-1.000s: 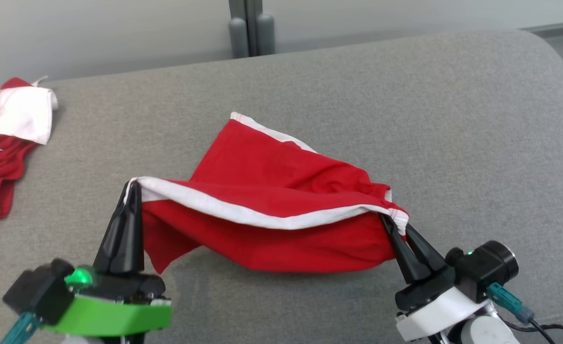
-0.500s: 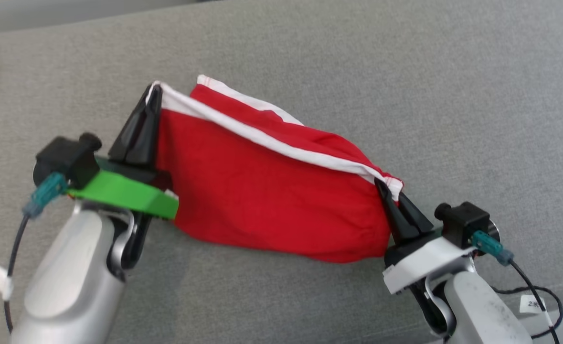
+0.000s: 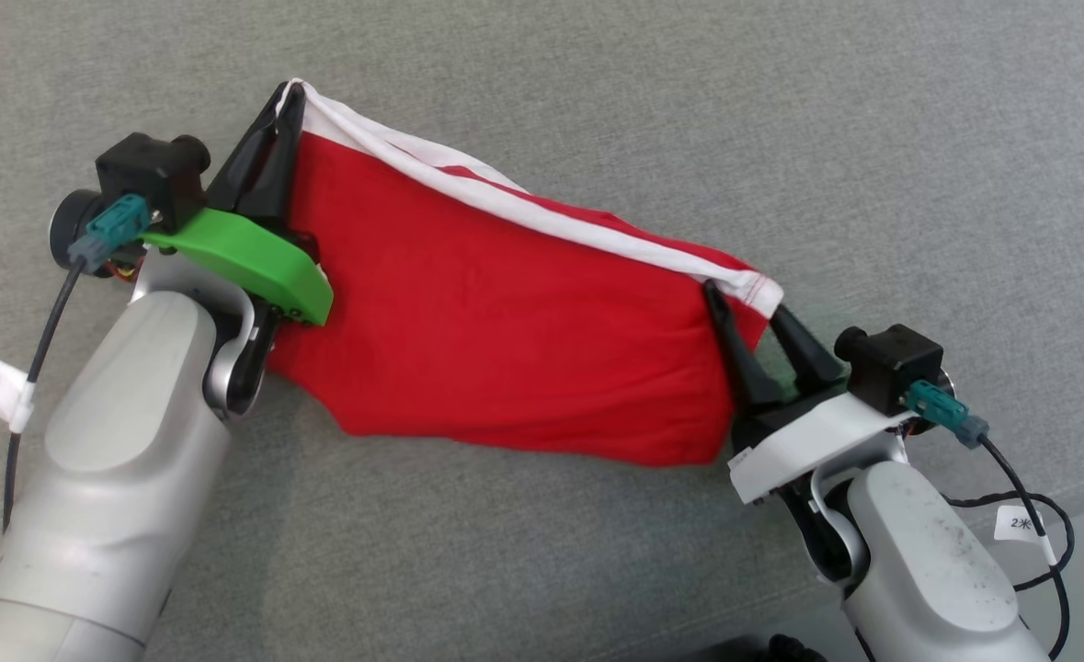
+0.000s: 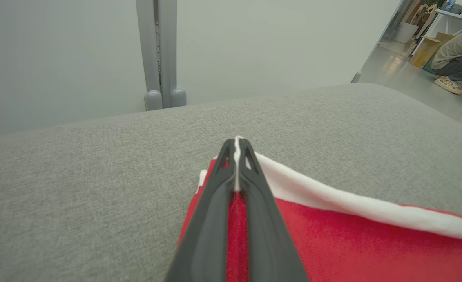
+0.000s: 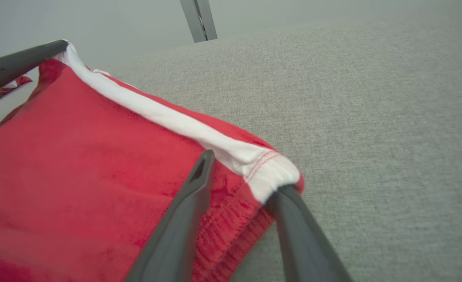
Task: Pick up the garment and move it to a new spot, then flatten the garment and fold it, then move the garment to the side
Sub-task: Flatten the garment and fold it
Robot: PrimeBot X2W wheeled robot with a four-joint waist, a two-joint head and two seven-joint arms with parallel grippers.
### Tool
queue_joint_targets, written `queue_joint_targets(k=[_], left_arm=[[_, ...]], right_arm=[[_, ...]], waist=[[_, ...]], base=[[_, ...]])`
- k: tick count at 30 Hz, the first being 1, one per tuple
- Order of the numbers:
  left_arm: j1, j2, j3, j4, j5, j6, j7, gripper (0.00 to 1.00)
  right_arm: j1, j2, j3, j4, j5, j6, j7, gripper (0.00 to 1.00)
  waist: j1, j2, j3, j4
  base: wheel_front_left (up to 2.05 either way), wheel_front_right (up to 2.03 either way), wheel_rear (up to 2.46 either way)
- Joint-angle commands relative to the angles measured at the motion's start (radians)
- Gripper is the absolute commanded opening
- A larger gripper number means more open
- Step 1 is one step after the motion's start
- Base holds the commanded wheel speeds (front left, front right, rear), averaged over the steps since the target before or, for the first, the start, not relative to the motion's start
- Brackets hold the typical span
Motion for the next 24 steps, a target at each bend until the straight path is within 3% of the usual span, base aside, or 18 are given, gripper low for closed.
queue_joint_targets(k=[1, 15, 24], left_arm=[[-0.026, -0.005, -0.009, 0.016, -0.006, -0.003, -0.001, 1.0], [0.08, -0.023, -0.039, 0.116, -0.065, -0.003, 0.014, 1.0], [0.17, -0.018, -0.046, 0.203, -0.13, 0.017, 0.154, 1.0]], right_arm=[[-0.008, -0.003, -0.003, 0.004, 0.007, -0.001, -0.004, 1.0], [0.116, -0.003, -0.082, 0.008, -0.096, -0.001, -0.005, 1.0], [0.2, -0.002, -0.141, -0.066, -0.162, -0.001, 0.059, 1.0]], waist=[[0.0, 0.0, 0.004, -0.008], [0.0, 0.0, -0.162, 0.021], [0.0, 0.0, -0.233, 0.031]], base=[[0.0, 0.0, 0.0], [0.0, 0.0, 0.0], [0.0, 0.0, 0.0]])
